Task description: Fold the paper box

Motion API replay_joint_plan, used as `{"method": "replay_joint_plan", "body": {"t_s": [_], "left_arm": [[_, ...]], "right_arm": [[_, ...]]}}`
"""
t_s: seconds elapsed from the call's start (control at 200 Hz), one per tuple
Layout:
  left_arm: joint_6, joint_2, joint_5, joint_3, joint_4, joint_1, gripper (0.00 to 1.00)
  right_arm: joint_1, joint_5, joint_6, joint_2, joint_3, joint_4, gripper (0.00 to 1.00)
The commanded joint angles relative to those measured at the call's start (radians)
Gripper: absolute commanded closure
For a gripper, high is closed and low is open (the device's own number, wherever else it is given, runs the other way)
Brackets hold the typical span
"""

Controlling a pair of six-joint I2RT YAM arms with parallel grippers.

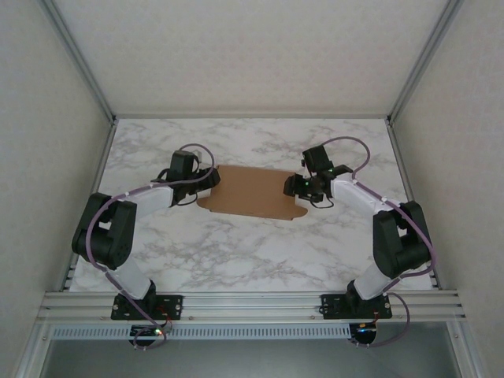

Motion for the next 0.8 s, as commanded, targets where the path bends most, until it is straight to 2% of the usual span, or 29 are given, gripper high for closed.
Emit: {"method": "replay_joint_plan", "body": {"t_s": [0.0, 0.521, 0.796], "left_arm": [[-0.023, 0.008, 0.019, -0.022, 0.020, 0.006, 0.47], [-0.051, 0.030, 0.030, -0.065, 0.066, -0.016, 0.53], [-0.065, 0.041, 0.017, -0.094, 0.093, -0.018, 0.62]], "right_arm": [[-0.009, -0.022, 0.013, 0.023, -0.027, 0.014, 0.43], [-0.019, -0.030, 0.007, 0.066, -0.044, 0.036, 0.52], [-0.020, -0.022, 0.002, 0.115, -0.042, 0.043, 0.59]]}}
